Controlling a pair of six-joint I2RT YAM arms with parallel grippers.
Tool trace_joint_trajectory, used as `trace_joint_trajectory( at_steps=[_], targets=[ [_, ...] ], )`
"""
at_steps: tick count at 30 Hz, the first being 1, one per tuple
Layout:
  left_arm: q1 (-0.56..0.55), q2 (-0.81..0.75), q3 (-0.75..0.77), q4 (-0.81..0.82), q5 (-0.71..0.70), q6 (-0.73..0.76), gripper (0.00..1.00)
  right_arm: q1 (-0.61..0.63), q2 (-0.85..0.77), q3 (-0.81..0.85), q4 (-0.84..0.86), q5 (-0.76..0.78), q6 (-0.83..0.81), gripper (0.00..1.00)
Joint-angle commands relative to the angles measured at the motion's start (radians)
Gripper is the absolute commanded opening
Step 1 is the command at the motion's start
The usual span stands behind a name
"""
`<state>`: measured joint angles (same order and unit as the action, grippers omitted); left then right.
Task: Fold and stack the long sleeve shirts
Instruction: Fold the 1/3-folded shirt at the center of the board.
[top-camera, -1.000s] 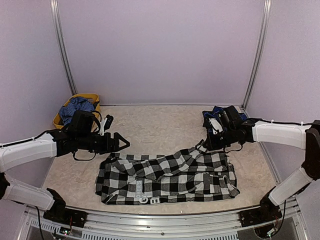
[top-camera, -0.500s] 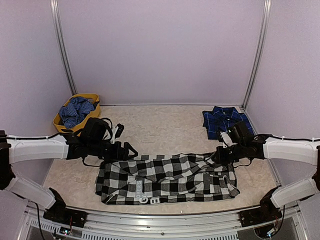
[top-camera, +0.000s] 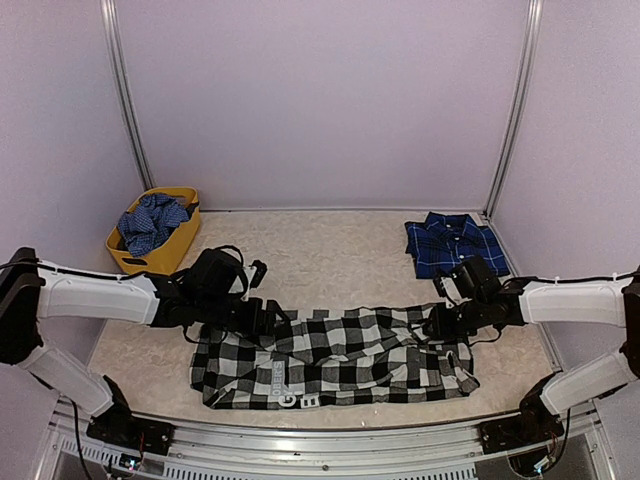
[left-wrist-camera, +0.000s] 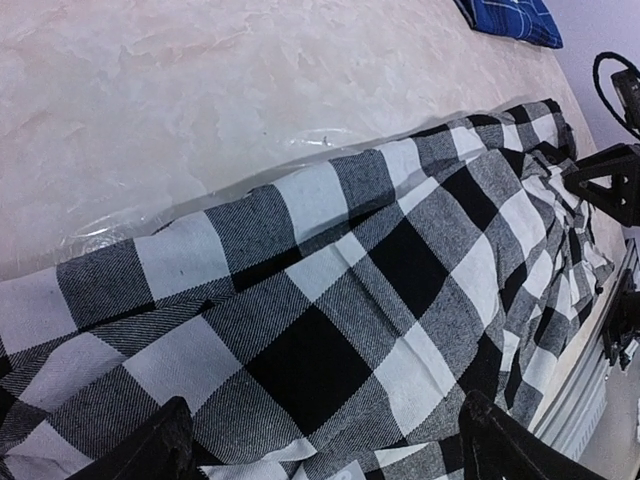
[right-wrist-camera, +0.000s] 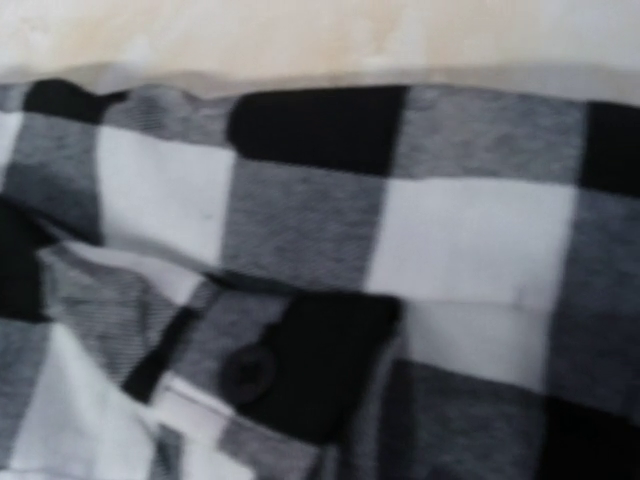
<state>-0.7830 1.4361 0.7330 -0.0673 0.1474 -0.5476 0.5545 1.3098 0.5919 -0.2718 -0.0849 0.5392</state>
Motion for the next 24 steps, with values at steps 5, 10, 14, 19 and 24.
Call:
trace_joint_trajectory(
  at_steps=[5,10,14,19,24],
  targets=[
    [-0.107,0.066,0.049,-0.012,-0.188,0.006,0.87,0.011,-0.035,0.041,-0.091,0.110,-0.034,0.36],
    [-0.167,0.110,0.089,-0.055,-0.281,0.017,0.87,0.046,-0.109,0.054,-0.096,0.147,-0.052,0.39],
    [-0.203,0.173,0.127,-0.095,-0.341,0.029,0.87,0.079,-0.163,0.022,-0.003,0.112,-0.052,0.39],
    [-0.252,0.256,0.173,-0.161,-0.431,0.031,0.87,0.122,-0.105,0.016,0.085,0.057,-0.075,0.38],
    [-0.294,0.318,0.184,-0.209,-0.512,0.021,0.88,0.137,0.010,-0.008,0.159,0.004,-0.089,0.37]
  ],
)
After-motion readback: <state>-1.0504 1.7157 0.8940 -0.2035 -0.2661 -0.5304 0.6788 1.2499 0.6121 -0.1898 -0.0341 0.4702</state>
